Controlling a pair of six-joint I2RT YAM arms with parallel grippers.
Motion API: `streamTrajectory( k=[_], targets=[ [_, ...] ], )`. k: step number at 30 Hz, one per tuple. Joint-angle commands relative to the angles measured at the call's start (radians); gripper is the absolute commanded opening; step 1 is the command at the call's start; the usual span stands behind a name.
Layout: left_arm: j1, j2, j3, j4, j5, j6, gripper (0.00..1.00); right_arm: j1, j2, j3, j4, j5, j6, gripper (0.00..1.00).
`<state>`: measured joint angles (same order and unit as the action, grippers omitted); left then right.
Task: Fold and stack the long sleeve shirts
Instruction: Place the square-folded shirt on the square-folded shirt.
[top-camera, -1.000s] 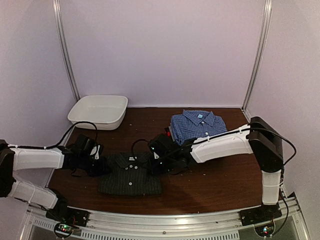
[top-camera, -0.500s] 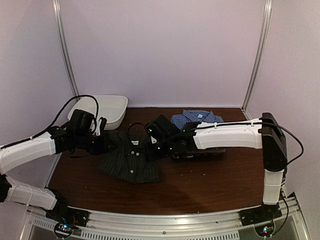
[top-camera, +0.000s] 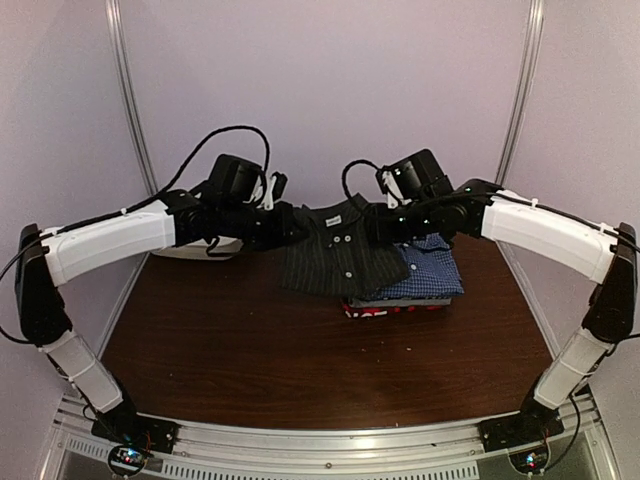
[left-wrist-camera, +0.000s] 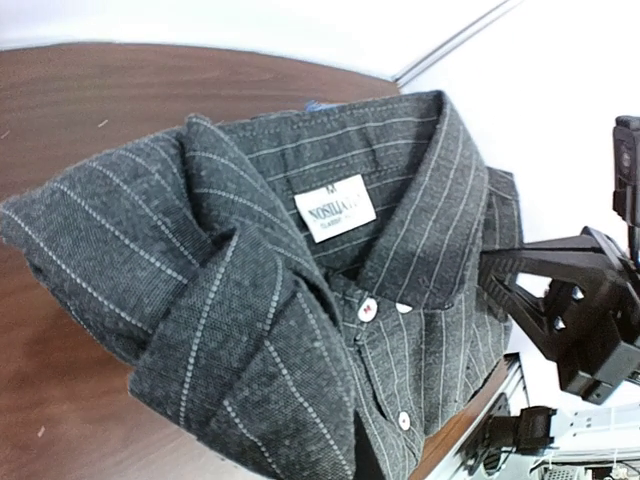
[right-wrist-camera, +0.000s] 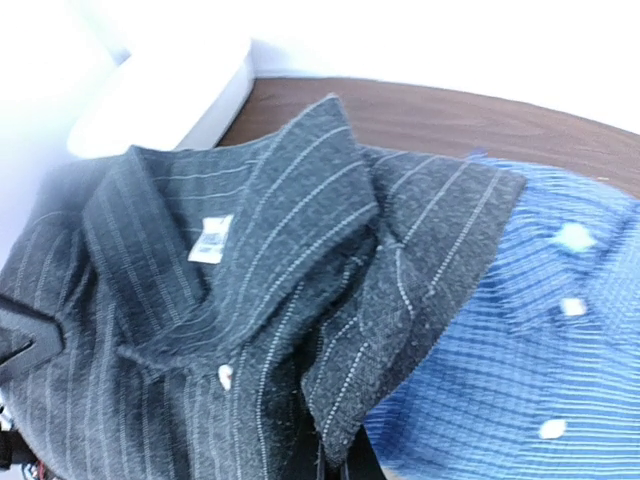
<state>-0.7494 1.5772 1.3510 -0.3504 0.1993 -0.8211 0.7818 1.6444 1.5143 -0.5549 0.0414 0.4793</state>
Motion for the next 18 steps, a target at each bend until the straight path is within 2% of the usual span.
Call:
streamTrajectory(
  k=[1, 8, 18],
  targets=[
    [-0.043, 0.161, 0.21, 0.086, 0.02, 0.013, 0.0, -0.13, -0.072, -0.043, -0.036, 0.047, -0.077, 0.0],
    [-0.083, 0.425, 0.484, 0.126, 0.053, -0.011, 0.0, -0.313, -0.09, -0.088, -0.041, 0.033, -0.148, 0.0],
    [-0.108, 0.611, 0.633, 0.17, 0.061, -0.072, 0.0, -0.454, -0.052, -0.118, -0.004, -0.016, -0.197, 0.0]
  ],
)
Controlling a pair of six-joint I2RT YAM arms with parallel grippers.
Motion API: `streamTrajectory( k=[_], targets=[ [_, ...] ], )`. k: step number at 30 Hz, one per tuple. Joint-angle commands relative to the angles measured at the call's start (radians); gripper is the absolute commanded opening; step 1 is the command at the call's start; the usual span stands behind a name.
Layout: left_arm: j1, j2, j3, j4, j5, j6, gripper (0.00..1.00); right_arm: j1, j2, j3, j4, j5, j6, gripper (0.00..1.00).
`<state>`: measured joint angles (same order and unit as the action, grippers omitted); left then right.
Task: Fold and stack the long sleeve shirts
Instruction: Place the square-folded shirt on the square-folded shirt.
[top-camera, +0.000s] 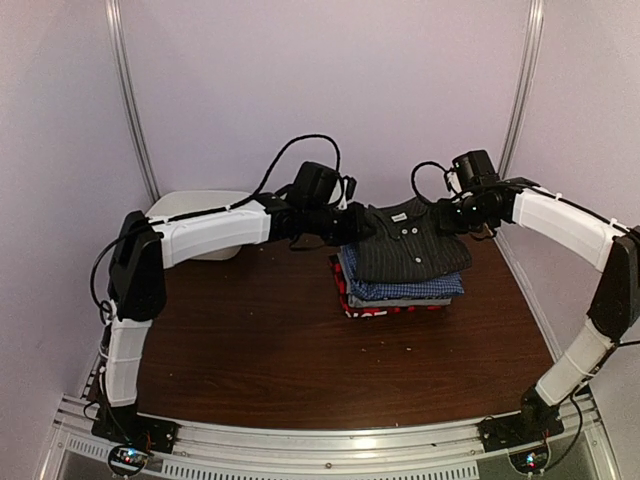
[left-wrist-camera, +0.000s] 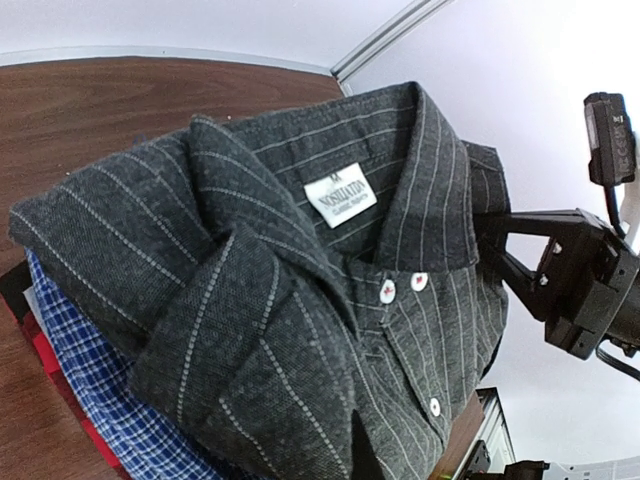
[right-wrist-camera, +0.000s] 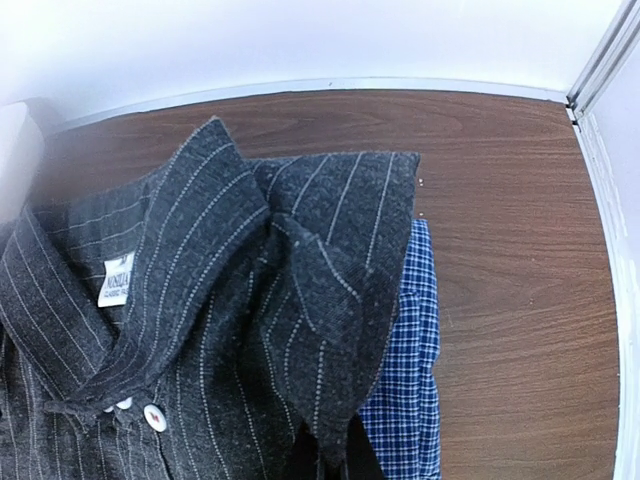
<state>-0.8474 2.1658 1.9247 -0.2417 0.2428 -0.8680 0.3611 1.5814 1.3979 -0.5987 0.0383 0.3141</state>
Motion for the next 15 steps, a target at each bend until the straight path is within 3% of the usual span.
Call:
streamTrajectory(
  k=[1, 12, 15],
  targets=[
    [-0.01, 0.029, 0.058, 0.061, 0.013, -0.027, 0.0, -0.04, 0.015, -0.006, 0.043, -0.019, -0.033, 0.0],
    [0.027, 0.095, -0.006, 0.03, -0.039, -0.03, 0.0, -0.111, 0.095, -0.06, 0.077, -0.027, -0.044, 0.02],
    [0.044, 0.117, -0.029, 0.031, -0.011, -0.031, 0.02, -0.127, 0.101, -0.073, 0.075, -0.014, -0.046, 0.26]
  ],
)
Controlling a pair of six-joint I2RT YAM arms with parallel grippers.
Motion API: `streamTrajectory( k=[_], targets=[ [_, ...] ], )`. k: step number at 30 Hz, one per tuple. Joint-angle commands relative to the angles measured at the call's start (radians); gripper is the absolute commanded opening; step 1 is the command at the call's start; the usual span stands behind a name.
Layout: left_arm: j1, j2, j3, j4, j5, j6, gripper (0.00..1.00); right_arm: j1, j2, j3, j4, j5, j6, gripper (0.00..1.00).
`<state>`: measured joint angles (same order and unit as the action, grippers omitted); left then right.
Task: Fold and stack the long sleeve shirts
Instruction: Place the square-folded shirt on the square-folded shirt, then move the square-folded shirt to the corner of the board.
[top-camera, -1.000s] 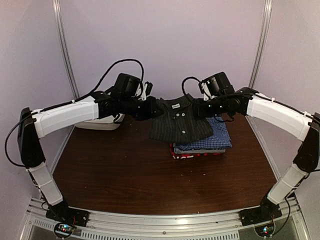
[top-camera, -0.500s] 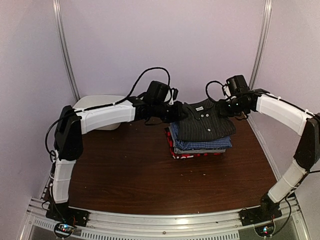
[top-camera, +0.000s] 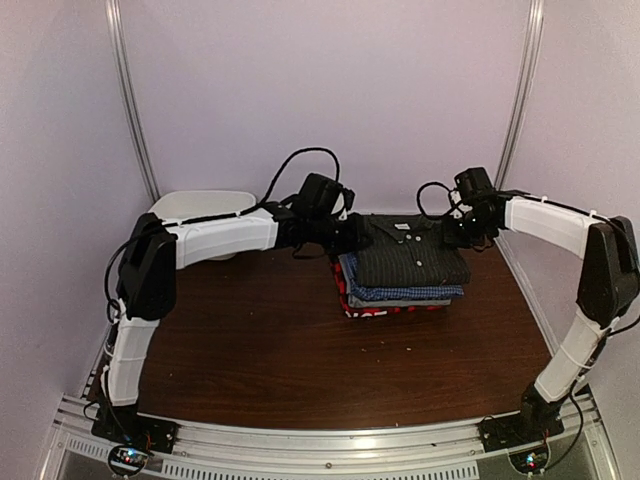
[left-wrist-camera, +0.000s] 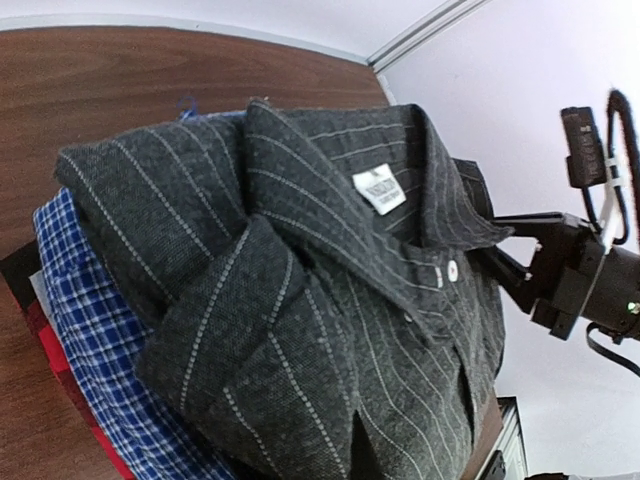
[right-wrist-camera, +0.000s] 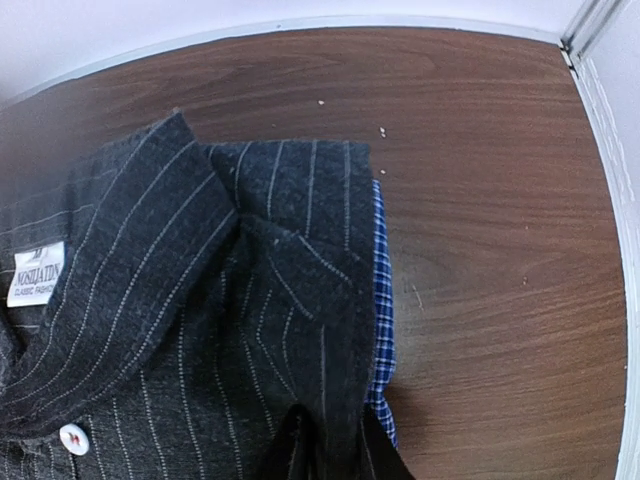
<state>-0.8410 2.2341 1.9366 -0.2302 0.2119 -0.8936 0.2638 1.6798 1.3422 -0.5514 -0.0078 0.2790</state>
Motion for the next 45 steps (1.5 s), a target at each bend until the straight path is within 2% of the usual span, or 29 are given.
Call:
streamTrajectory(
  k=[1, 5, 10, 17, 23, 29, 35, 40, 45],
  targets=[
    [0.04, 0.05, -0.05, 0.02, 0.019, -0.003, 0.08, -0.036, 0.004, -0.018, 0.024, 0.038, -0.011, 0.32],
    [0.044, 0.046, -0.055, 0.014, 0.006, 0.005, 0.27, -0.04, -0.017, -0.006, -0.001, 0.069, -0.007, 0.47],
    [0.052, 0.011, -0.06, 0.003, -0.026, 0.026, 0.38, -0.03, -0.097, -0.01, -0.027, 0.059, 0.009, 0.46],
    [0.071, -0.013, -0.098, -0.001, -0.039, 0.05, 0.4, 0.052, -0.229, -0.084, -0.013, 0.045, 0.055, 0.41],
    [0.081, -0.032, -0.162, 0.012, -0.048, 0.05, 0.41, 0.125, -0.296, -0.223, 0.06, -0.022, 0.112, 0.4],
    [0.103, -0.053, -0.171, 0.014, -0.053, 0.068, 0.41, 0.13, -0.345, -0.4, 0.12, -0.021, 0.144, 0.4],
    [0.136, -0.076, -0.168, 0.01, -0.048, 0.088, 0.43, 0.147, -0.414, -0.432, 0.092, 0.001, 0.159, 0.41],
    [0.15, -0.112, -0.181, 0.006, -0.044, 0.111, 0.47, 0.256, -0.472, -0.47, 0.081, 0.071, 0.221, 0.6],
    [0.154, -0.187, -0.223, 0.016, 0.0, 0.147, 0.57, 0.397, -0.5, -0.524, 0.073, 0.165, 0.329, 0.81]
  ],
)
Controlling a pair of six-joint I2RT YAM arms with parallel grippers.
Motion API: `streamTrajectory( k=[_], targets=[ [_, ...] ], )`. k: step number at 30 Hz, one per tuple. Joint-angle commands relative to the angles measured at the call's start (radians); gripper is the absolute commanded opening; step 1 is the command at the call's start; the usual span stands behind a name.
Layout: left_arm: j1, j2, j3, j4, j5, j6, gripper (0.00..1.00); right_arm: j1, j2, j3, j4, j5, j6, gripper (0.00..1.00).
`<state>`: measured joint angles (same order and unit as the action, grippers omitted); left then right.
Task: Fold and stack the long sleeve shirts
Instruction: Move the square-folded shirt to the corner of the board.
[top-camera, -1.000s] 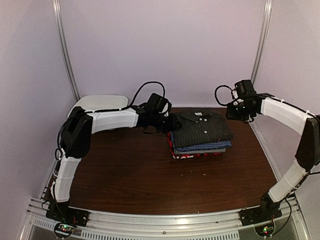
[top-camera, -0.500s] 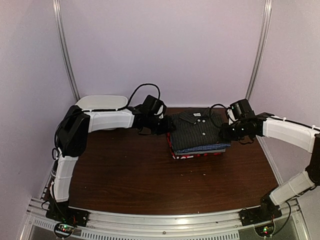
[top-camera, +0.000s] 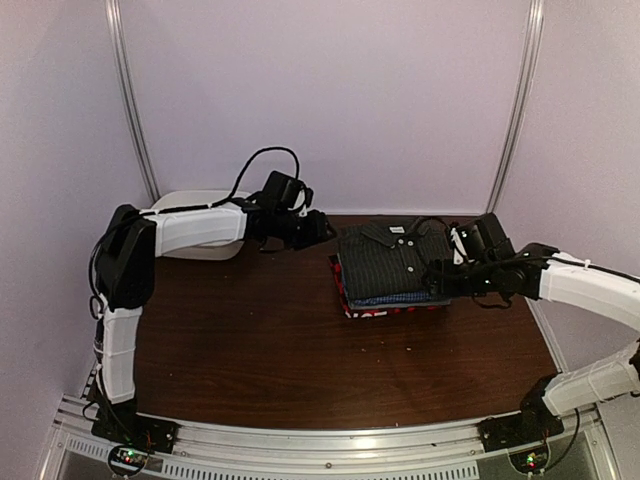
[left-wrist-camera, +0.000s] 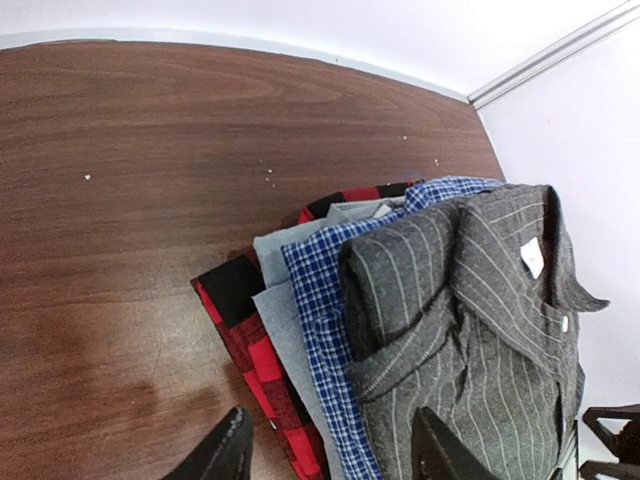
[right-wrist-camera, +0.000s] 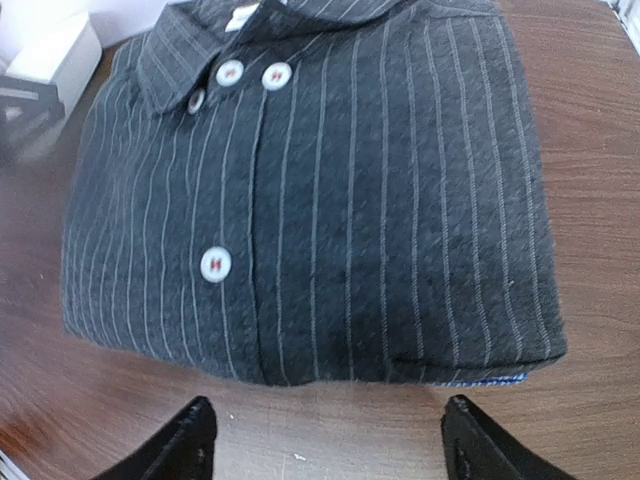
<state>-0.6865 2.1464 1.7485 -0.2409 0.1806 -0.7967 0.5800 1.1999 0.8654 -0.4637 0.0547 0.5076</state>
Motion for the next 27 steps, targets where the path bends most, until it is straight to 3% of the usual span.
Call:
streamTrajectory(
  k=[1, 4, 10, 12, 27],
  targets=[
    [-0.001, -0.123, -0.054, 0.036, 0.038, 0.059, 0.63, 0.104, -0.024, -0.06, -0.011, 0.116, 0.123, 0.82],
    [-0.001, -0.2, -0.123, 0.066, 0.046, 0.086, 0.73, 0.167, -0.03, -0.107, 0.007, 0.157, 0.173, 0.86],
    [-0.002, -0.373, -0.287, 0.12, 0.031, 0.125, 0.83, 0.277, -0.003, -0.185, 0.07, 0.18, 0.238, 0.97],
    [-0.001, -0.423, -0.333, 0.127, 0.026, 0.131, 0.97, 0.3, 0.029, -0.197, 0.093, 0.185, 0.251, 0.98],
    [-0.001, -0.773, -0.609, 0.079, -0.123, 0.144, 0.98, 0.319, 0.301, -0.183, 0.322, 0.2, 0.236, 1.0]
  ],
)
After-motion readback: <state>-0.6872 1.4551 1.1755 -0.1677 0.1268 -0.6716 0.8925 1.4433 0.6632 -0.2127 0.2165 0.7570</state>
